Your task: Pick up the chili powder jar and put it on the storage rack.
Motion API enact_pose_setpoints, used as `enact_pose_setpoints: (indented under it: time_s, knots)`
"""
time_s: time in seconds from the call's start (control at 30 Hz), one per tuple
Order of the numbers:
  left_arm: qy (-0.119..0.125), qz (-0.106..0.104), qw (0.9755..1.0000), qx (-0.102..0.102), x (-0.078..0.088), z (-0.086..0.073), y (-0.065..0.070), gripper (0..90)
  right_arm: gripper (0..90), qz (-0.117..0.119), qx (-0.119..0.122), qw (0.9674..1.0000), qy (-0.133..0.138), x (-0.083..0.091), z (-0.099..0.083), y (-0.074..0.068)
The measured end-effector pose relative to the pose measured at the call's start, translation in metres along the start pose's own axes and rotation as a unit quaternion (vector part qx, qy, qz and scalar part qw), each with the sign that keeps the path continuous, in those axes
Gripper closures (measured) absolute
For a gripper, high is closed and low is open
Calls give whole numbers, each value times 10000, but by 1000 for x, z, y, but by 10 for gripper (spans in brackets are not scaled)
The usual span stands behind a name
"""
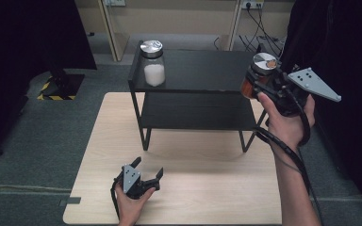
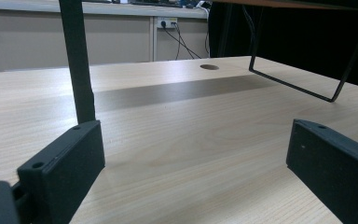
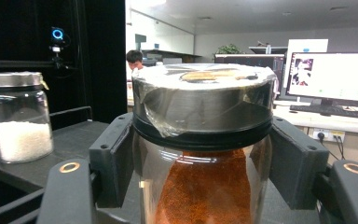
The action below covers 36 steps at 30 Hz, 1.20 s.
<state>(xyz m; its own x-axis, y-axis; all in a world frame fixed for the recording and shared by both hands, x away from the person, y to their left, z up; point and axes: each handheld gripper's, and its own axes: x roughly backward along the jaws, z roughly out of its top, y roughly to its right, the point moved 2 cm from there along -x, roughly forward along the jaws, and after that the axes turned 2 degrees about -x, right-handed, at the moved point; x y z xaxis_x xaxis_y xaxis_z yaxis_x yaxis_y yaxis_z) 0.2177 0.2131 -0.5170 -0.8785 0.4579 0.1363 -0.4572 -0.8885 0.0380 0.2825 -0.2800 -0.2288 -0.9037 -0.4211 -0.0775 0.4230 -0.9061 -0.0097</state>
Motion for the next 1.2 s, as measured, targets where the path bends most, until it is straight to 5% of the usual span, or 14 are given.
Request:
enact_pose_setpoints:
  time_s: [0.67, 1.2]
  knots:
    - [4, -7, 10000, 0, 0, 0, 0, 35, 321, -173, 309, 9990, -254, -28, 14, 1]
    - [-19, -21, 10000, -38, 0, 1, 0, 35, 322, -313, 303, 9981, -427, -48, 15, 4]
